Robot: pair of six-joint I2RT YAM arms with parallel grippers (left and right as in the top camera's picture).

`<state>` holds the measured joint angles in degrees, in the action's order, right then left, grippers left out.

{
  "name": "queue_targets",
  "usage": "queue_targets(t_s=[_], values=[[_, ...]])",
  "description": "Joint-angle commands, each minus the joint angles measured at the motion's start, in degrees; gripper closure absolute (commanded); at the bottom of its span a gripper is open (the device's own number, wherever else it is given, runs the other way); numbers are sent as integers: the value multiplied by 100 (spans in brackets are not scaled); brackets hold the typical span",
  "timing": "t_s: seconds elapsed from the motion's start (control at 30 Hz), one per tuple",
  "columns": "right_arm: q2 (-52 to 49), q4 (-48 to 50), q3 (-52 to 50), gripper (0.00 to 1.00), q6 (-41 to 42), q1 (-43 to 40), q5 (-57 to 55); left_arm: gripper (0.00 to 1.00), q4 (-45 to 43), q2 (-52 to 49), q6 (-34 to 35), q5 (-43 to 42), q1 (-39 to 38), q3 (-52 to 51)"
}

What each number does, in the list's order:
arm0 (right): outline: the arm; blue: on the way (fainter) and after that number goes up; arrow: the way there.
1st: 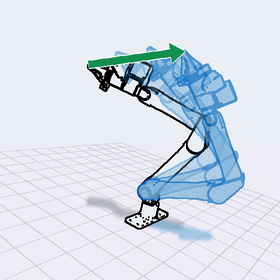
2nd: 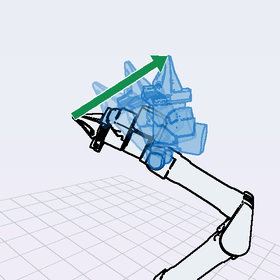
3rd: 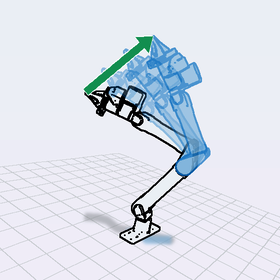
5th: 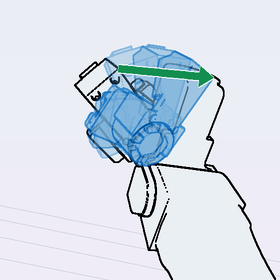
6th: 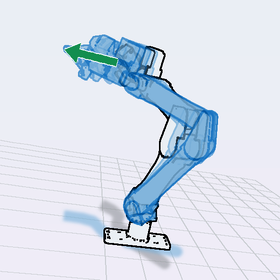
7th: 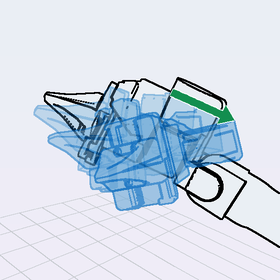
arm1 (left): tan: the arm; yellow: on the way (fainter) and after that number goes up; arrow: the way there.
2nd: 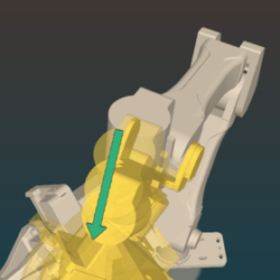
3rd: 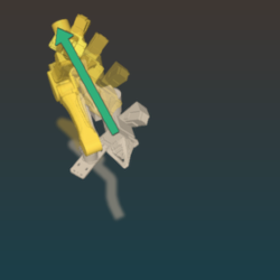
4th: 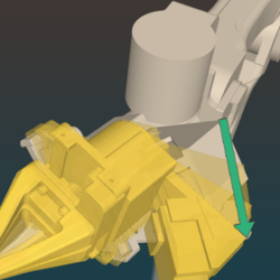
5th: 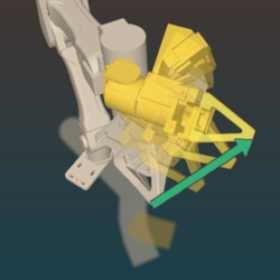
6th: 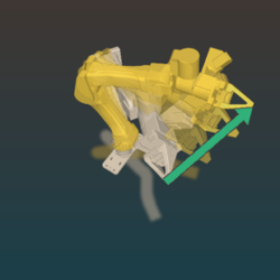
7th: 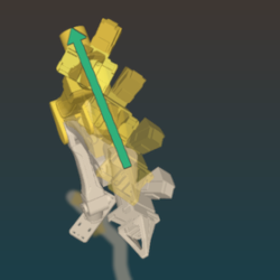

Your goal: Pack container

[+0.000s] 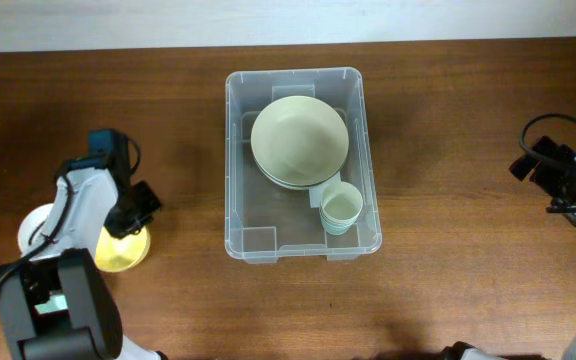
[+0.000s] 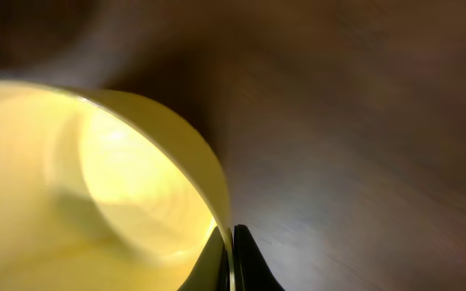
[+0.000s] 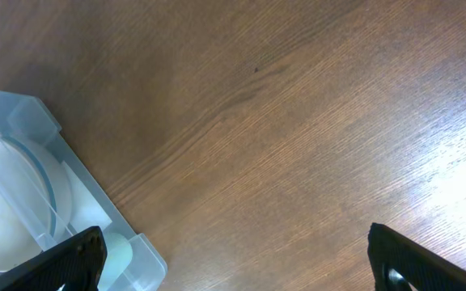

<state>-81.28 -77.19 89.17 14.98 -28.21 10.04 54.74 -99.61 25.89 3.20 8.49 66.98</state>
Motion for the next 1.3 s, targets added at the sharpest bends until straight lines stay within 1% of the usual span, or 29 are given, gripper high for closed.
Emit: queue_targets(t_s=[0.0,0.17,0.3,0.47,0.57,0.67,0.8,1.0,1.13,1.17,1.2,1.27], values=[[13,0,17,1,-13,-26,31,99,466,267,-358,-85,-557,992],[13,0,17,1,-13,-26,31,99,1300,560,-463,-42,-1333,2435],[13,2,17,1,-13,-26,31,99,1720,605,-468,-44,-2170,3171],[13,0,17,1,-11,-26,31,99,1805,566,-452,-46,-3539,3261],[13,0,17,1,-13,-26,31,99,1836,461,-415,-46,-4151,3261],[13,-20,17,1,-13,-26,31,99,1912,170,-190,-48,-4675,3213],[13,-24,17,1,-13,-26,33,99,1943,-199,-146,-50,-4903,3093],[13,-26,17,1,-13,-26,33,99,1945,-778,-87,-219,-4975,3049],[13,-42,17,1,-15,-26,33,99,1947,-909,-90,-214,-4975,3049],[13,-42,17,1,-15,-26,33,95,1945,-911,-90,-210,-4975,3049],[13,-42,17,0,-15,-26,31,87,1947,-911,-90,-212,-4975,3049],[13,-42,17,1,-15,-26,31,81,1954,-911,-90,-212,-4975,3049]])
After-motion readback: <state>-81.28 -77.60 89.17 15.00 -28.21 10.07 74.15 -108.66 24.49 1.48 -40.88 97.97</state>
